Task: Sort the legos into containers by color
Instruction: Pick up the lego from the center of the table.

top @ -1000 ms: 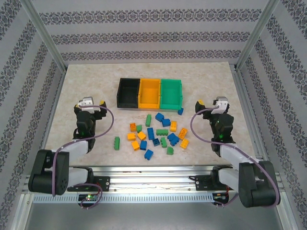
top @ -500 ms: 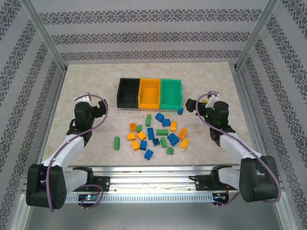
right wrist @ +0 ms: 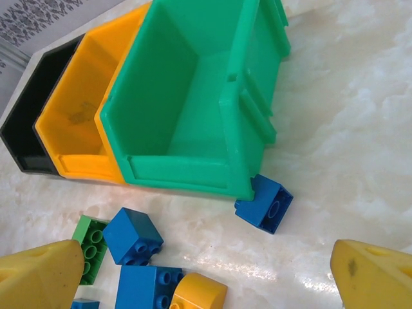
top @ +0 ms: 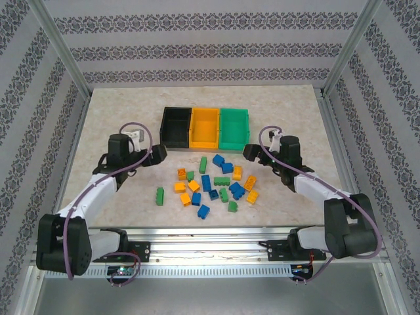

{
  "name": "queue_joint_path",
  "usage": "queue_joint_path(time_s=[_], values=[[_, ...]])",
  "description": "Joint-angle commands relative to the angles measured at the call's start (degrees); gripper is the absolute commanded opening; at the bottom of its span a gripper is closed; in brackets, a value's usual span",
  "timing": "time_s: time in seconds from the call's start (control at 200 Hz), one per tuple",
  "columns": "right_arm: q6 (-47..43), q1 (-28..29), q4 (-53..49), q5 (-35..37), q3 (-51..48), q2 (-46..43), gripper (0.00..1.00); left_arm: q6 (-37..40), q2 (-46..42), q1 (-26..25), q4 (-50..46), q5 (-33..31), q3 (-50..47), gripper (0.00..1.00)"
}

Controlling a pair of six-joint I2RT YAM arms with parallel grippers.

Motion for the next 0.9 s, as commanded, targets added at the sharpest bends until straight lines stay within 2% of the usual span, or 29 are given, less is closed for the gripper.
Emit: queue_joint_path(time_s=[0.0,0.13,0.28,0.425,0.57,0.655,0.804,0.859,0.894], values=[[0.8,0.8,2.0,-0.8,0.1,2.3,0.98,1.0,2.9,-5.7,-8.6,2.6,4.8,0.99],[-0.2,4.1,1.1,0.8,1.0,3.1,0.98,2.1,5.9,-12.0,-12.5,-3.2,9.0,0.99],[-3.6,9.1,0.3,7.7,0.8,1.0,0.98,1.6,9.8,-17.8,-13.1,-5.2,12.7,1.0],[-4.3,10.5,0.2,9.9,0.6,-0.6,0.98,1.9,17.1,-21.3,-15.5,-7.0,17.9,0.87],[-4.7,10.7,1.9,12.1,-0.7,-0.1,0.98,0.6,24.3,-23.9,-17.0,-10.2,23.0,0.85],[-5.0,10.8,2.2,12.8,-1.0,-0.2,0.98,0.8,28.2,-26.3,-19.1,-12.6,26.7,0.74],[-5.1,10.8,2.7,13.7,-1.5,-0.6,0.98,1.7,35.5,-29.6,-25.4,-19.2,33.9,0.71],[-5.3,11.0,3.1,13.8,-1.6,-0.8,0.98,1.9,37.7,-30.0,-28.0,-21.2,36.6,0.62],[-5.5,11.1,3.1,14.1,-1.7,-0.9,0.98,2.2,39.1,-30.3,-29.9,-22.8,38.2,0.61]])
